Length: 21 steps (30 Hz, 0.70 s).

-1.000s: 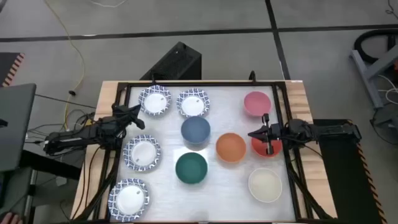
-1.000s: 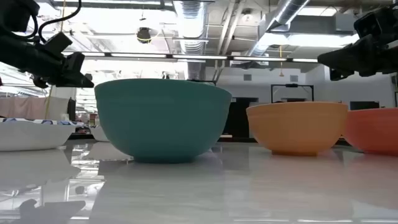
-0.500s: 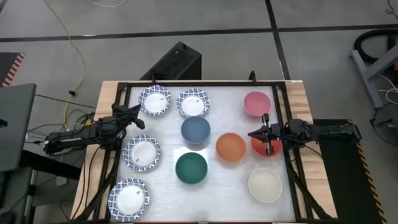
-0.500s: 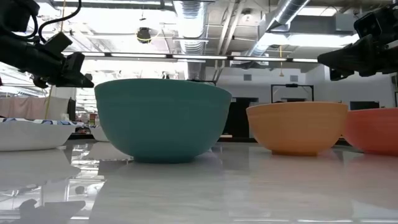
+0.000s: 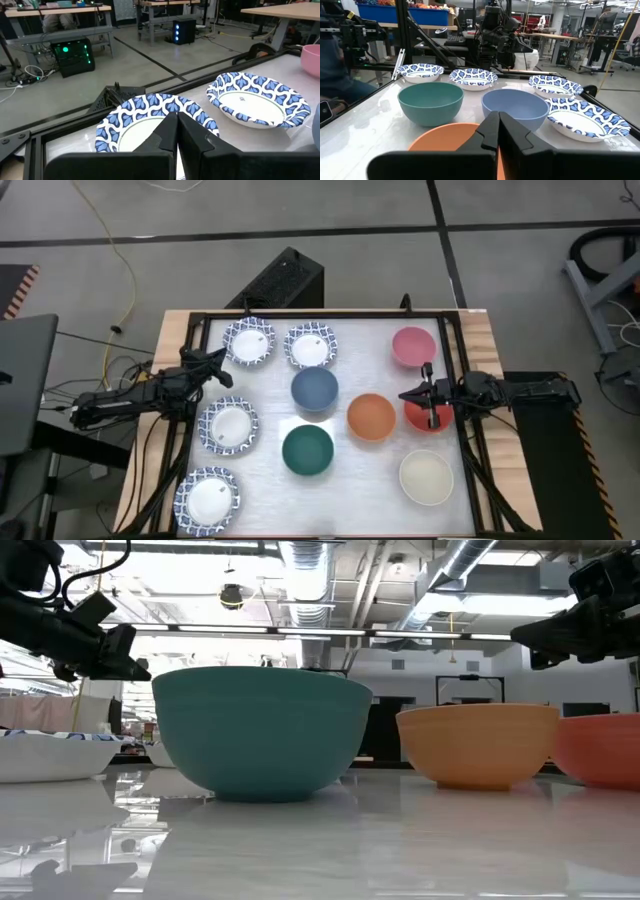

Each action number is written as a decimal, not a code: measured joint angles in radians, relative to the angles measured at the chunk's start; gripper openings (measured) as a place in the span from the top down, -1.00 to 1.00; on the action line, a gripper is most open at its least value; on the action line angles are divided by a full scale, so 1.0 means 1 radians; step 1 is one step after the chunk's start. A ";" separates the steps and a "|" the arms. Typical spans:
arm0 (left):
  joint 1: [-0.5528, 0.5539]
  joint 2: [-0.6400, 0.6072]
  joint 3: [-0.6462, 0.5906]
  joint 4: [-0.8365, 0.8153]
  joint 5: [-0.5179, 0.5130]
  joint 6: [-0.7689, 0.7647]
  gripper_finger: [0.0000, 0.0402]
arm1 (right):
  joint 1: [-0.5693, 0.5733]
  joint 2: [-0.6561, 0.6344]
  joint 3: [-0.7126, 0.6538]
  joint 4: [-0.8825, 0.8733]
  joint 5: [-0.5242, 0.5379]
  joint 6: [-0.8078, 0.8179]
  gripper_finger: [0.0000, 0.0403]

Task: Nest bowls inside each other

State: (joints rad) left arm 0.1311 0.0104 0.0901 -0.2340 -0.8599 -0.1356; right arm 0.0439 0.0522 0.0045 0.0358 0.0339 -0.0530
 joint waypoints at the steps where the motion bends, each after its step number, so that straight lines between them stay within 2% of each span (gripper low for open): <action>1: 0.000 0.000 0.000 0.000 0.000 0.000 1.00 | 0.000 0.000 0.000 0.000 0.000 0.000 0.87; 12: 0.000 0.000 0.000 0.004 -0.001 0.005 1.00 | 0.000 0.000 0.000 0.000 0.000 0.000 0.87; 17: 0.004 0.000 -0.007 0.091 -0.045 0.177 1.00 | 0.000 0.000 0.000 0.000 0.000 0.000 0.87; 21: 0.004 0.000 -0.006 0.055 -0.036 0.264 1.00 | 0.000 0.000 0.000 0.000 0.000 0.000 0.87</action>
State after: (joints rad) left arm 0.1352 0.0105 0.0837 -0.1788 -0.8955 0.1287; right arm 0.0437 0.0521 0.0044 0.0357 0.0338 -0.0532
